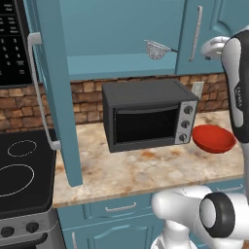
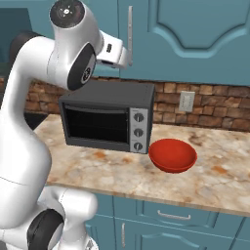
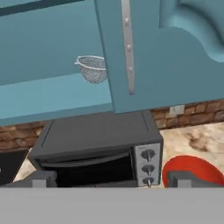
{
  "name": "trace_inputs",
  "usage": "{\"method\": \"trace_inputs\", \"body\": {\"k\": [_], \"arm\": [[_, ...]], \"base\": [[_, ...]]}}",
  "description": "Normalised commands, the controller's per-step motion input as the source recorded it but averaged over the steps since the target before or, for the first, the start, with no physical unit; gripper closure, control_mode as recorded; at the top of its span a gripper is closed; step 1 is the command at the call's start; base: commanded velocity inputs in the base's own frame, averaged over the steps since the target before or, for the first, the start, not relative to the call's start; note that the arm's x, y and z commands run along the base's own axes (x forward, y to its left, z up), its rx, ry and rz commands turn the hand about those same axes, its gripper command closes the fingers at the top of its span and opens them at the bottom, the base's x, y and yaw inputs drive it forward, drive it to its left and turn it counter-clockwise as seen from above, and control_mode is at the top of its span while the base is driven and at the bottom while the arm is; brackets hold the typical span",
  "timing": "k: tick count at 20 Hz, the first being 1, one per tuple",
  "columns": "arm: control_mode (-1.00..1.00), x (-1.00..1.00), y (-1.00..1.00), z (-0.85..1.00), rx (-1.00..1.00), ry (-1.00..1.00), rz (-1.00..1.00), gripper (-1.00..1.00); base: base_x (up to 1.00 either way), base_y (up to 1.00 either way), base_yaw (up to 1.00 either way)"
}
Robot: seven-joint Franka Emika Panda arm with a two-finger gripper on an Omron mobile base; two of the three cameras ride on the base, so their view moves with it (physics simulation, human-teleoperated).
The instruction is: Open the cabinet and setup a tea strainer by placing it in the bowl upright.
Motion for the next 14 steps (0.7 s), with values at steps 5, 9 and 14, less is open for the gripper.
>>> {"method": "trace_inputs", "body": {"k": [5, 9, 14], "arm": [[-1.0, 0.54, -0.1, 0.0, -0.12, -0.21, 0.06, -1.0], [-1.0, 0.3, -0.41, 0.02, -0.09, -0.09, 0.01, -1.0], [-1.0, 0.25, -0.35, 0.12, -0.03, 0.06, -0.01, -1.0]], "base": [[0.0, 0.0, 0.0], [0.0, 0.0, 0.0], [0.0, 0.0, 0.0]]}}
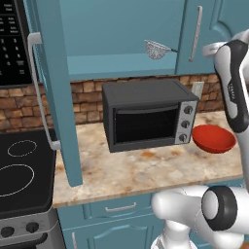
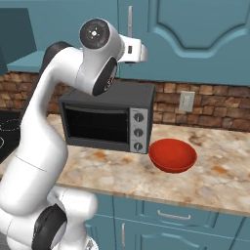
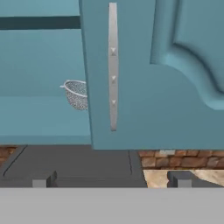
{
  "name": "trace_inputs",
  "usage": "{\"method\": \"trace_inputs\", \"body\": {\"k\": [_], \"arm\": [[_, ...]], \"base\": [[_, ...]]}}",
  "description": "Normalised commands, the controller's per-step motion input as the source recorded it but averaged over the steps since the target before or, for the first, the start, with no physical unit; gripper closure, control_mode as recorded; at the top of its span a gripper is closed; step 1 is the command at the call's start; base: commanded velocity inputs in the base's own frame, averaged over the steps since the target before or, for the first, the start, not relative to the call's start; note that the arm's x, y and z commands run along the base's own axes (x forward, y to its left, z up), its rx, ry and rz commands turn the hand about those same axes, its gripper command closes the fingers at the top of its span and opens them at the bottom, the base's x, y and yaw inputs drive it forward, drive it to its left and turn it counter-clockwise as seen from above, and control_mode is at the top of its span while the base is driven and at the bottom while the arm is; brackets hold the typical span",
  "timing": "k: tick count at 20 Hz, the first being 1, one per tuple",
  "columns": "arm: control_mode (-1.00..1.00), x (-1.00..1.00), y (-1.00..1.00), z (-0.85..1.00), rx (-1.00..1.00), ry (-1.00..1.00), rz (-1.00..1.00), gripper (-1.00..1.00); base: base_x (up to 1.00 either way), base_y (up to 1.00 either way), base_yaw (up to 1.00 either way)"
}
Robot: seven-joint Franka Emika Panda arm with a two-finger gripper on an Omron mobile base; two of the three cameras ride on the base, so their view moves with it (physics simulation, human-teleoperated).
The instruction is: Open the cabinet and setup a tea strainer by placing it in the bowl upright.
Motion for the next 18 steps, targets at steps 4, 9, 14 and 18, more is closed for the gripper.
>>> {"method": "trace_inputs", "body": {"k": [4, 9, 14, 18], "arm": [[-1.0, 0.42, -0.09, 0.0, 0.0, 0.09, -0.03, -1.0], [-1.0, 0.24, 0.0, 0.0, 0.0, 0.0, -0.02, -1.0], [-1.0, 0.19, 0.04, 0.0, 0.0, 0.0, 0.0, -1.0], [-1.0, 0.27, 0.1, 0.0, 0.0, 0.0, 0.0, -1.0]], "base": [[0.0, 0.0, 0.0], [0.0, 0.0, 0.0], [0.0, 0.0, 0.0], [0.0, 0.0, 0.0]]}}
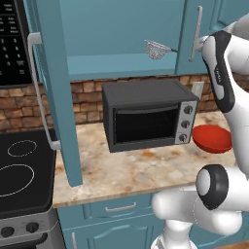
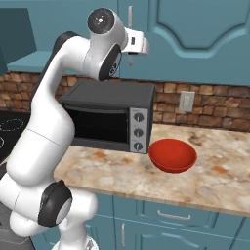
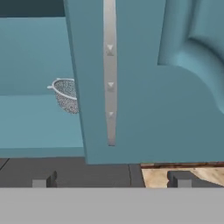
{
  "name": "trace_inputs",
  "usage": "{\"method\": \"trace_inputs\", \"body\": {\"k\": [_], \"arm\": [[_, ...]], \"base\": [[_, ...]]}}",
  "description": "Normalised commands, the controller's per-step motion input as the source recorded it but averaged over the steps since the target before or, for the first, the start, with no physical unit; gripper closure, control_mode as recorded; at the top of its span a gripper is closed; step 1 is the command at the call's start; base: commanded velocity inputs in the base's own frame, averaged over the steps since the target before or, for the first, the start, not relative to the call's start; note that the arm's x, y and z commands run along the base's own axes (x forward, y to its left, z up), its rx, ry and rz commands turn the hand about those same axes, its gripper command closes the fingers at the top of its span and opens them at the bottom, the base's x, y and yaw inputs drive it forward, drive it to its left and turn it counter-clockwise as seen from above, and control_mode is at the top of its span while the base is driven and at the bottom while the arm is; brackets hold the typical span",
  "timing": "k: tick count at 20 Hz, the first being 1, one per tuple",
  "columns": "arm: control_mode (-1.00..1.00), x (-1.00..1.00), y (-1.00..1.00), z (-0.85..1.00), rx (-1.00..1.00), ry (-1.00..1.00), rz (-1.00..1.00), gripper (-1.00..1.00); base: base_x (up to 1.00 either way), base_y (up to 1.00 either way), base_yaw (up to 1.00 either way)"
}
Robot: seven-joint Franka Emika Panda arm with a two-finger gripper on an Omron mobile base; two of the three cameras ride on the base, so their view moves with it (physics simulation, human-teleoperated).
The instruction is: Open the cabinet and setup a tea strainer by placing it in the bowl upright.
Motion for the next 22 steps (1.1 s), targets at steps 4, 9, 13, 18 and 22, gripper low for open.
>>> {"method": "trace_inputs", "body": {"k": [4, 9, 13, 18, 22], "arm": [[-1.0, 0.29, 0.12, 0.0, 0.0, 0.0, 0.0, -1.0], [-1.0, 0.36, 0.0, 0.0, 0.0, 0.0, 0.0, -1.0], [-1.0, 0.39, 0.0, 0.0, 0.0, 0.0, 0.0, -1.0], [-1.0, 0.38, -0.09, 0.0, 0.0, 0.0, 0.0, -1.0], [-1.0, 0.34, -0.3, -0.01, 0.0, 0.0, 0.0, -1.0]], "base": [[0.0, 0.0, 0.0], [0.0, 0.0, 0.0], [0.0, 0.0, 0.0], [0.0, 0.0, 0.0], [0.0, 0.0, 0.0]]}}
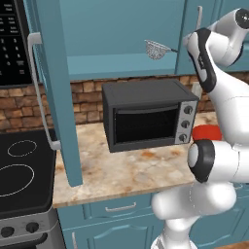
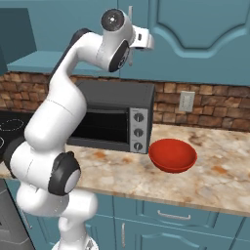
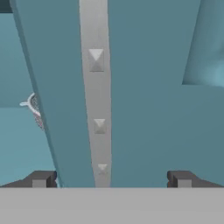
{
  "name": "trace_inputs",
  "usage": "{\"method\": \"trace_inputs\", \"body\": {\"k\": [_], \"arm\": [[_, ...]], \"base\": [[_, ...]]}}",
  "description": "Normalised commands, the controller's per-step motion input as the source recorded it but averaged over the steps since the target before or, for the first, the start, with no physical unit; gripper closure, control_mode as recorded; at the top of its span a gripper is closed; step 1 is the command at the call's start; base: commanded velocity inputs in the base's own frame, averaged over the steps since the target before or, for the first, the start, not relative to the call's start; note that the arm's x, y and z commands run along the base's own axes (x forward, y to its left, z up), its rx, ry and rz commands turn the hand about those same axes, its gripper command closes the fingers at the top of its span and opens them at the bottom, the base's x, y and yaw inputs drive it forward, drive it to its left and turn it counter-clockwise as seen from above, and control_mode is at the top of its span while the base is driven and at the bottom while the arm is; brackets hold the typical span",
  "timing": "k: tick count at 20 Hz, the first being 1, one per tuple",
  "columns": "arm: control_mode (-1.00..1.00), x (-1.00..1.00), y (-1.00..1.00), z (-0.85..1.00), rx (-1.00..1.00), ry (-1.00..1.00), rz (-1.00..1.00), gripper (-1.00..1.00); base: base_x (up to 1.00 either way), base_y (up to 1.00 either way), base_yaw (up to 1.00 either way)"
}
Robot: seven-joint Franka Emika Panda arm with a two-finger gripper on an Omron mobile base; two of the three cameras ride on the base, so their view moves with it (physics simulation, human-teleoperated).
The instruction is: Open the cabinet and setup a tea strainer by placing it in the bowl upright.
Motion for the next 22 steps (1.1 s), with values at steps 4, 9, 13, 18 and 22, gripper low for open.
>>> {"method": "trace_inputs", "body": {"k": [4, 9, 13, 18, 22], "arm": [[-1.0, 0.27, -0.03, 0.0, 0.0, 0.0, 0.0, -1.0], [-1.0, 0.25, 0.0, 0.0, 0.0, 0.0, 0.0, -1.0], [-1.0, 0.24, 0.0, -0.08, 0.0, 0.0, 0.0, -1.0], [-1.0, 0.31, 0.0, -0.09, 0.0, 0.0, 0.0, -1.0], [-1.0, 0.25, 0.0, -0.1, 0.0, 0.0, 0.0, -1.0]], "base": [[0.0, 0.0, 0.0], [0.0, 0.0, 0.0], [0.0, 0.0, 0.0], [0.0, 0.0, 0.0], [0.0, 0.0, 0.0]]}}
